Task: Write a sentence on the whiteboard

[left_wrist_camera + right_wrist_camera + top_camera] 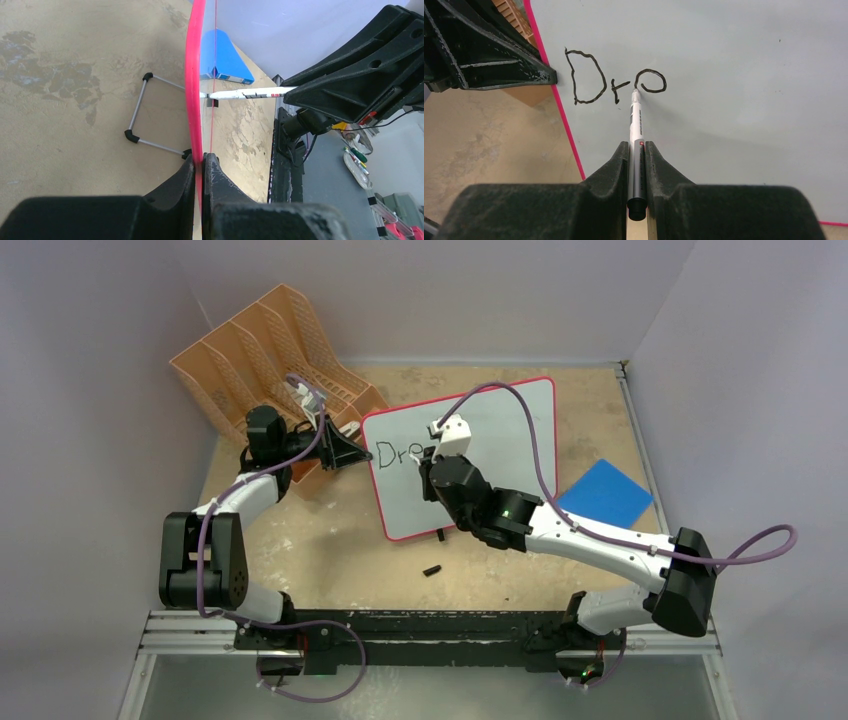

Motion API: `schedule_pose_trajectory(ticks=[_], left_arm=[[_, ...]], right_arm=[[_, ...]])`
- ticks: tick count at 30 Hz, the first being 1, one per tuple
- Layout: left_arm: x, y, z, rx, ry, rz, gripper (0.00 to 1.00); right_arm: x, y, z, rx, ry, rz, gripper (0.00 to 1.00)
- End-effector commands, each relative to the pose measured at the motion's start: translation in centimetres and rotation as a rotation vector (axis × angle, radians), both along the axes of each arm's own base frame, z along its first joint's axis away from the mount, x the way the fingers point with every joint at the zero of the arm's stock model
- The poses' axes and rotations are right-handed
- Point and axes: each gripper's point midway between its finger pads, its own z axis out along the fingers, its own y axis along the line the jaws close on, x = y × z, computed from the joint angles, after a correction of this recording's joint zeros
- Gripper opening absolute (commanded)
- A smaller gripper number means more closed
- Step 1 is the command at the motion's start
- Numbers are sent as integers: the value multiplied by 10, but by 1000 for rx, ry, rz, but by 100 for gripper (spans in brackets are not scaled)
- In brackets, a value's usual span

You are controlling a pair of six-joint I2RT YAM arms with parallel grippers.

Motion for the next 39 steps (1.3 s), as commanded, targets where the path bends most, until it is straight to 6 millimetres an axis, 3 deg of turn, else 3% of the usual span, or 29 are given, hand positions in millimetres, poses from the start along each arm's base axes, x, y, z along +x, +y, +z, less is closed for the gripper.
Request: schedule_pose_trajectory(ticks=[1,21,39], left_arm=[[-10,-5,16,1,-102,-68,0],[-10,-6,16,1,-102,-71,0],[-10,-5,16,2,-103,-69,0]], right_arm=[[3,-6,-5,-34,21,-30,0],[2,-28,-13,-78,32,-108,0],[6,-37,2,-25,-10,-163,0]])
